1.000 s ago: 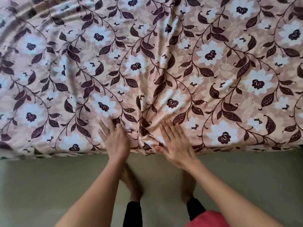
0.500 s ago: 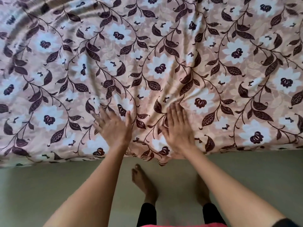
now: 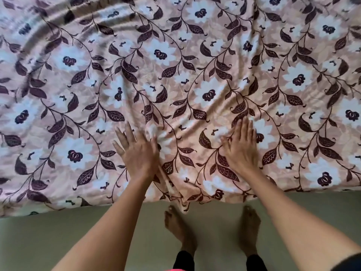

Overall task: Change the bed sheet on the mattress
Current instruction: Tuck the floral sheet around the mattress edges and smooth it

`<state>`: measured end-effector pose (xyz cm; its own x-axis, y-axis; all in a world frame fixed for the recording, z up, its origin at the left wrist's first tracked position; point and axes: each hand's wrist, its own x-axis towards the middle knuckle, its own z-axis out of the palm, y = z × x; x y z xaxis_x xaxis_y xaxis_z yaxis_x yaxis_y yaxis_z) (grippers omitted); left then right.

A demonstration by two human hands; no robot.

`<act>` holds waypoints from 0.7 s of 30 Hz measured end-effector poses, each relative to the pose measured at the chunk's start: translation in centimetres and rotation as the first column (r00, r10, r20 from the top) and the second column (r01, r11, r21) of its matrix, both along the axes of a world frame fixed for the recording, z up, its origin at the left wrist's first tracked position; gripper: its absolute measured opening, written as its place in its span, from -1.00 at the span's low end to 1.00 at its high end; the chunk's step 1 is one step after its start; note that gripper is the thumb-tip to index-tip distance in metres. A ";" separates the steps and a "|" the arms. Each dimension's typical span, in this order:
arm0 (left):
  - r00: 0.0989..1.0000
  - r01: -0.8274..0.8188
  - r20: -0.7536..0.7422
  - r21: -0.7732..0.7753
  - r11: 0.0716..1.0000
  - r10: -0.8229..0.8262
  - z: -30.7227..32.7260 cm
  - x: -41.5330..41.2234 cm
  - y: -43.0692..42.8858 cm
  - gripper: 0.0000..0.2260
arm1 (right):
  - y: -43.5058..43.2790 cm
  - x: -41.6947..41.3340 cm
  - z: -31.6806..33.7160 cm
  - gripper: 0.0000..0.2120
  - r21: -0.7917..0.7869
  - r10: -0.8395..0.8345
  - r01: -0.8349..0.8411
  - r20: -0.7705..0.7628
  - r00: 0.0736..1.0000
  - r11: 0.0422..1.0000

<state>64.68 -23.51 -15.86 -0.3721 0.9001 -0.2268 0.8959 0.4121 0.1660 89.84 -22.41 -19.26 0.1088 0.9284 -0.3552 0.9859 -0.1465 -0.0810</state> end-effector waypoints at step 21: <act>0.945 0.280 -0.159 -0.054 0.958 -0.286 -0.7 1.9 16.2 -0.46 | 11.8 0.9 -0.7 -0.15 0.093 -0.021 0.022 -0.018 1.000 0.995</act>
